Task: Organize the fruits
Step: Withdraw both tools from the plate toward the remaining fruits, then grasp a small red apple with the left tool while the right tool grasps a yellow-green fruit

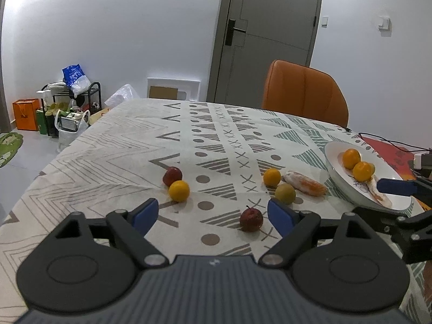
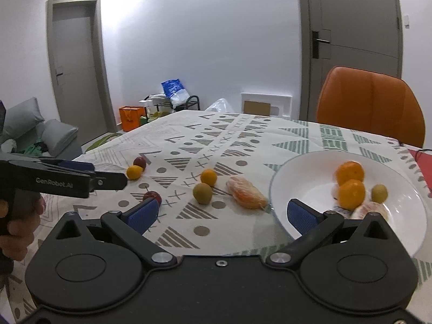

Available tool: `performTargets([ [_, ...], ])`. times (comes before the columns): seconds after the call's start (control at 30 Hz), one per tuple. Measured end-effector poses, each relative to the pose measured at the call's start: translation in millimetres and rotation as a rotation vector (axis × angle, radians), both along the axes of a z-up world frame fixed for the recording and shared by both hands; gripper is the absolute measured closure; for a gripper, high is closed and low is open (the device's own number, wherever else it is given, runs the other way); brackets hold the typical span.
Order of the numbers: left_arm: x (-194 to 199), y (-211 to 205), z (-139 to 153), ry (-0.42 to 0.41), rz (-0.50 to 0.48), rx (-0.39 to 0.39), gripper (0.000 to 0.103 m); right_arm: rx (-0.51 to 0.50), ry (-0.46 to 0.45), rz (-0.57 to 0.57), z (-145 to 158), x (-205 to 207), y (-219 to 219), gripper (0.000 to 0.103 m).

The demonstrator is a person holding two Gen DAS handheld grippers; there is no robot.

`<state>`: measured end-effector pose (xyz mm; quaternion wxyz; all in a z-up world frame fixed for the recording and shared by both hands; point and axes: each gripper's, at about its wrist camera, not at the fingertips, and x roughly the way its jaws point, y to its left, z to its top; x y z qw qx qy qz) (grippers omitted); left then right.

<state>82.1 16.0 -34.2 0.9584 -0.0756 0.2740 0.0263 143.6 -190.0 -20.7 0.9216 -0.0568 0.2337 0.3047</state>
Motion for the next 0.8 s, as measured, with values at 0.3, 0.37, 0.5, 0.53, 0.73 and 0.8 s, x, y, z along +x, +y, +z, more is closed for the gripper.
performTargets([
  [0.3, 11, -8, -9, 0.015, -0.032, -0.036, 0.031, -0.053, -0.021, 0.035, -2, 6, 15, 0.009],
  [0.37, 14, -10, -12, 0.022, -0.037, -0.044, 0.036, -0.063, -0.018, 0.034, -3, 9, 17, 0.017],
  [0.5, 20, -12, -17, 0.044, -0.046, -0.068, 0.041, -0.080, -0.009, 0.037, -6, 13, 22, 0.022],
  [0.53, 21, -12, -18, 0.048, -0.050, -0.073, 0.042, -0.083, -0.007, 0.039, -7, 14, 23, 0.023],
  [0.73, 29, -15, -25, 0.073, -0.060, -0.107, 0.060, -0.091, 0.007, 0.057, -8, 21, 27, 0.031],
  [0.8, 30, -17, -26, 0.071, -0.057, -0.091, 0.069, -0.094, 0.009, 0.064, -8, 23, 29, 0.034],
])
